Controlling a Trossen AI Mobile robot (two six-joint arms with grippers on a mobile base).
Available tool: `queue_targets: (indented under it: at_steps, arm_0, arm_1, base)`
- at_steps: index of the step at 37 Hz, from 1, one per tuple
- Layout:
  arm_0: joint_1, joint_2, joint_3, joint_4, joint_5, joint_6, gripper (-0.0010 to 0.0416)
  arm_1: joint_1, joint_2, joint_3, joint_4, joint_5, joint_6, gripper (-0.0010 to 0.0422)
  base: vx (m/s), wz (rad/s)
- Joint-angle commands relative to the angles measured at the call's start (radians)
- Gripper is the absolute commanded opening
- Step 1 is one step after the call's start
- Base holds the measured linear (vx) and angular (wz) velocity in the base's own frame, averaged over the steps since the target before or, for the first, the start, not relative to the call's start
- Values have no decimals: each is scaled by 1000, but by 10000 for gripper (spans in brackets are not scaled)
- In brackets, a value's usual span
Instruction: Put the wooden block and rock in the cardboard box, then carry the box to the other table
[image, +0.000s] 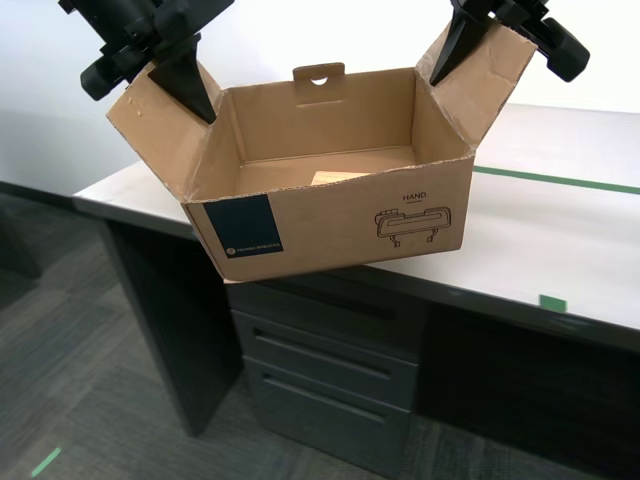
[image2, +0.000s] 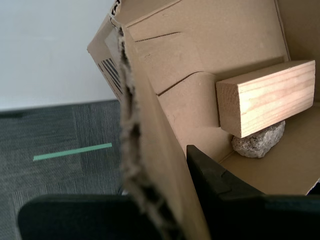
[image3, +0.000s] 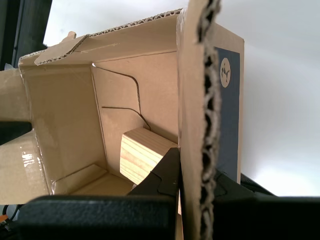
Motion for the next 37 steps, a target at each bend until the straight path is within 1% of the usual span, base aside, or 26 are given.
queue_targets:
  at_steps: [1, 6, 9, 12, 34, 37]
  arm_0:
    - [1, -1, 3, 15, 4, 5, -1]
    - [1, -1, 3, 15, 4, -14, -1]
    - [2, -1, 3, 15, 3, -14, -1]
    - [2, -1, 3, 14, 0, -16, -1]
    - [3, -1, 3, 16, 1, -22, -1]
    - [3, -1, 3, 16, 10, -22, -1]
  arm_1:
    - [-3, -1, -1, 3, 21, -13, -1]
    - [-3, -1, -1, 23, 21, -55, -1]
    - [-3, -1, -1, 27, 21, -87, -1]
    - [-3, -1, -1, 29, 21, -105, -1]
    - [-3, -1, -1, 52, 21, -122, -1]
    - [-3, -1, -1, 55, 21, -122, -1]
  base:
    - [-20, 137]
    - [-13, 114]
    - [-7, 92]
    - [-3, 79]
    - [2, 86]
    - [0, 172]
